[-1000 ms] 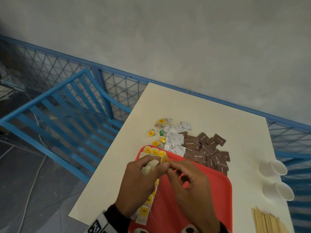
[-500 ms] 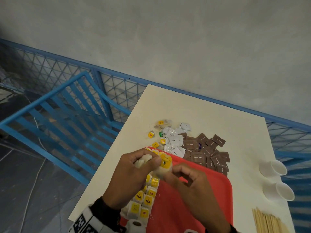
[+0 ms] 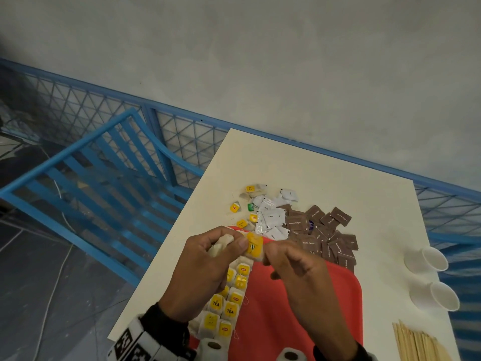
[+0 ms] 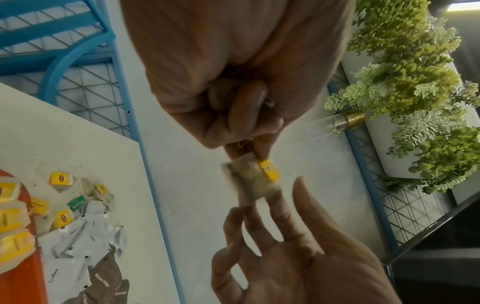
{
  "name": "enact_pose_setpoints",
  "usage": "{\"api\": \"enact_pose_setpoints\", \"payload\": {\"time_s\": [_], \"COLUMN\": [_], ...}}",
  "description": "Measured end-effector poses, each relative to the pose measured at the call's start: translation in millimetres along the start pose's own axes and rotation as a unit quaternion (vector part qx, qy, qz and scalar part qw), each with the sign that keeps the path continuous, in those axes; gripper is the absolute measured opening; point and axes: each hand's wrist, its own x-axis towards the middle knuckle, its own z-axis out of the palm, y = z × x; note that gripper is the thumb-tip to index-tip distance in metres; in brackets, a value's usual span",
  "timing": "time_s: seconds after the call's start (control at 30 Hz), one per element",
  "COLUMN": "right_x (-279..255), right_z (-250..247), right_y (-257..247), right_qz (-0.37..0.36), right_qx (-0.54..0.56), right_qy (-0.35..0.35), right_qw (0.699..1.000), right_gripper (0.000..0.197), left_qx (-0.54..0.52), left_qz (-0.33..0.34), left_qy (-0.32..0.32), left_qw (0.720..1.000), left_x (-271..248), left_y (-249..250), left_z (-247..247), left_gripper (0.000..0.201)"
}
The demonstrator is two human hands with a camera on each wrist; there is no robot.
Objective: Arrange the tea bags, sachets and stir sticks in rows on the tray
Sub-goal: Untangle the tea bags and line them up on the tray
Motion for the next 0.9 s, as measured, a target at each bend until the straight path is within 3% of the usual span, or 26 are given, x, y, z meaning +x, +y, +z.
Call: {"api": "enact_pose_setpoints", "payload": {"time_s": [0.13,0.2,0.3,0.4,0.6,0.77,0.9], "right_x": [3.8,7.8,9.9,10.6,7.0,12.2,9.4], "right_z": [0.3,1.8,5.9,5.2,3.4,-0.9,11.2], "right_y": [-0.2,-4.1,-5.5,0.0,-2.8,-1.1,1.7], "right_qz": [-0.004,0.006,0.002,-0.010,-0.014,-0.014,-0.015], "right_qx": [0.001,0.019,-0.042,-0.046,-0.049,-0.041,-0.073], "right_qy": [0.051,0.035,-0.011,0.008,-0.017,0.022,-0.022], "right_qw": [0.999,0.999,0.999,0.999,0.999,0.999,0.997], "right_gripper": [0.046,0.035,0.019,0.014,0.016,0.018,0.020], "left_qx": [-0.007,-0.002,0.004,-0.001,-0.015,-0.034,-0.015], "left_qz": [-0.005,-0.006,0.000,0.004,-0.008,-0.033,-0.030], "left_qy": [-0.008,-0.009,-0.008,-0.023,0.020,0.030,0.026], "left_qw": [1.000,1.000,1.000,1.000,1.000,0.998,0.999], "left_x": [0.2,-0.2,0.5,-1.3,3.5,4.6,3.1], "left_y": [1.6,3.4,3.5,6.9,0.1,-5.5,-10.1], "left_z": [-0.1,1.4,2.7,4.3,0.0,-3.1,-4.7], "left_gripper": [0.020,0.017,0.019,0.018,0.020,0.023,0.027]}}
